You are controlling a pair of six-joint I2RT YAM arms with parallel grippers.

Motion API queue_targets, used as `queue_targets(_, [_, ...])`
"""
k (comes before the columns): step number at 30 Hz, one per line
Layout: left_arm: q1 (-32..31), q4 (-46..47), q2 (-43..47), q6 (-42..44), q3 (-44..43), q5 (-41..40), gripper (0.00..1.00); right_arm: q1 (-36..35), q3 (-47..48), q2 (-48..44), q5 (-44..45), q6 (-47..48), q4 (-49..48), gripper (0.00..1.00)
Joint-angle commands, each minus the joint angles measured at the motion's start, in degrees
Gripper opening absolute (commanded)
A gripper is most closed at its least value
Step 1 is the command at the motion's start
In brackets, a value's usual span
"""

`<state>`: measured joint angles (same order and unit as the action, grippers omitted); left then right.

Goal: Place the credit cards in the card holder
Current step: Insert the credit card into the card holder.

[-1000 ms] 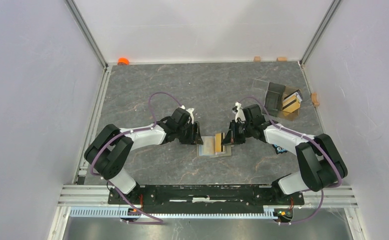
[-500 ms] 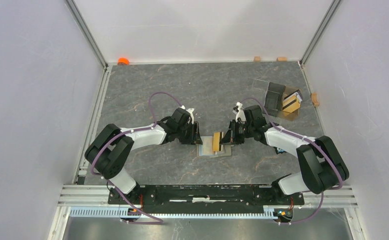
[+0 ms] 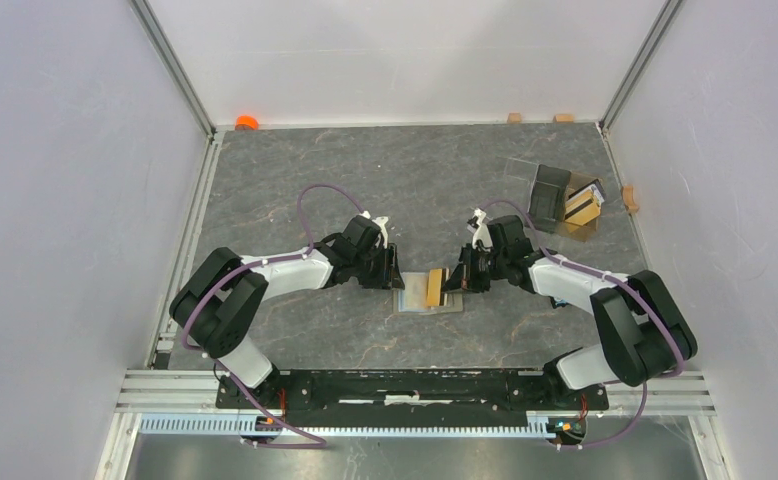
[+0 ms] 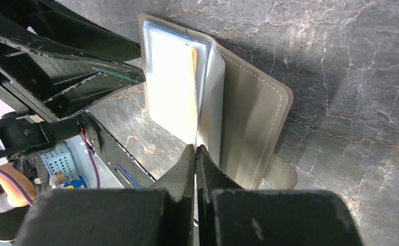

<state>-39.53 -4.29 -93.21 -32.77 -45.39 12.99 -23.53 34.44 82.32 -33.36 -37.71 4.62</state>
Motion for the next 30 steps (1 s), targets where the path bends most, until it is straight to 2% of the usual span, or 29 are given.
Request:
queue_targets(1, [-0.5,-1.9,-1.2,2.0,0.0,-1.3,0.49,-0.7,-1.2,0.7,0.6,-0.5,-2.8,0.00])
queue_targets(21, [-0.5,-1.6,-1.2,2.1,0.4,-1.1,0.46,-1.7,-3.1,4.1,1.2,-1.8,-6.6,0.00])
queue_targets(30, [-0.5,-1.1,-1.4,2.1,0.9,-0.9,0.40,-2.0,-3.0,7.2,1.3,-1.6,-7.6,0.00])
